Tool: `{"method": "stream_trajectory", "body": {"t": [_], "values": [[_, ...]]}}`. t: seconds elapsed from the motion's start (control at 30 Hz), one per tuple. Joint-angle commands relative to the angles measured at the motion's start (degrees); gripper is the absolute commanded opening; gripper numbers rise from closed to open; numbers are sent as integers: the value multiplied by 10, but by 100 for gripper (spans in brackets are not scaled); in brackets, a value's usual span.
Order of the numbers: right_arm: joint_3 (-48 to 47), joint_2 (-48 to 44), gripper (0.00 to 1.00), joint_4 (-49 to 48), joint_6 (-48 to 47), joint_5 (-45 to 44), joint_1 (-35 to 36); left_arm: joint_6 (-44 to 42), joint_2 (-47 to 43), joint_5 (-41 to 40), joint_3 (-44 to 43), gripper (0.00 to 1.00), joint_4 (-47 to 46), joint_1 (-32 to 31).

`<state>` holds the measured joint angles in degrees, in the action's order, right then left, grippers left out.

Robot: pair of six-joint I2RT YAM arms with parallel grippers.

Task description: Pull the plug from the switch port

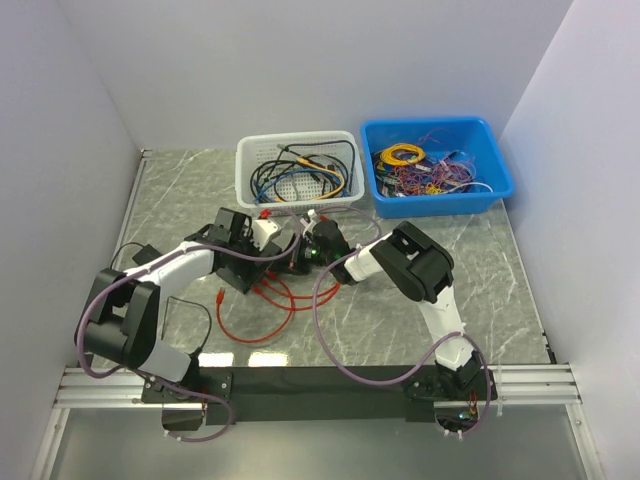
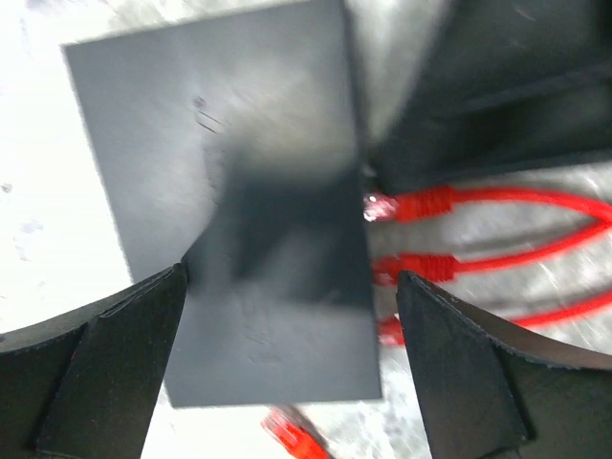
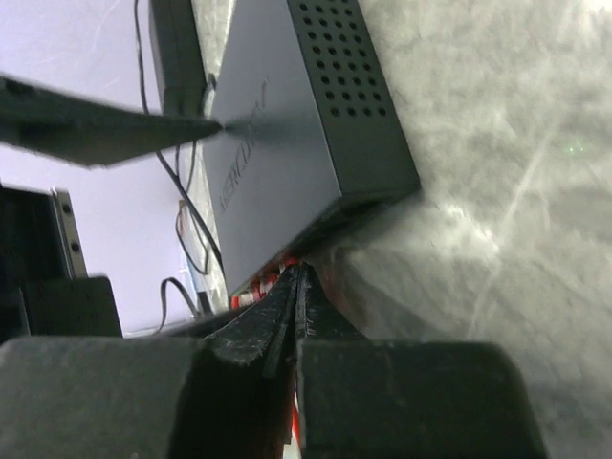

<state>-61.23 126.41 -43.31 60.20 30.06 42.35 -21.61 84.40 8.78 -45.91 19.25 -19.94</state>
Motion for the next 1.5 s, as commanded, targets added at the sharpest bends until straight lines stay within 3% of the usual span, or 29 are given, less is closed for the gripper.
{"method": "stream_trajectory", "body": {"t": [0.0,0.3,0.37,0.47,0.57,0.73,0.97,1.13,1.3,1.47], "values": [[26,-27,0,31,-33,12,4,10,36,-26,14,97,2,2],[62,-52,1,26,-54,12,-1,10,40,21,16,97,16,10],[56,-53,19,18,-47,10,-3,7,33,25,16,96,24,10],[38,-47,34,46,-55,-4,-6,-2,8,31,21,97,46,10],[35,-32,40,37,-42,3,-3,-11,-27,48,19,98,83,12],[19,1,41,21,-20,9,4,-20,-65,63,20,99,105,17],[-7,34,43,6,-3,11,18,-9,-33,22,42,99,61,33],[-15,56,43,-1,3,10,18,-18,6,41,44,99,36,66],[-19,83,33,-37,30,28,19,-19,23,43,40,98,40,69],[-3,82,33,-52,28,23,20,-15,35,40,33,98,40,69]]}}
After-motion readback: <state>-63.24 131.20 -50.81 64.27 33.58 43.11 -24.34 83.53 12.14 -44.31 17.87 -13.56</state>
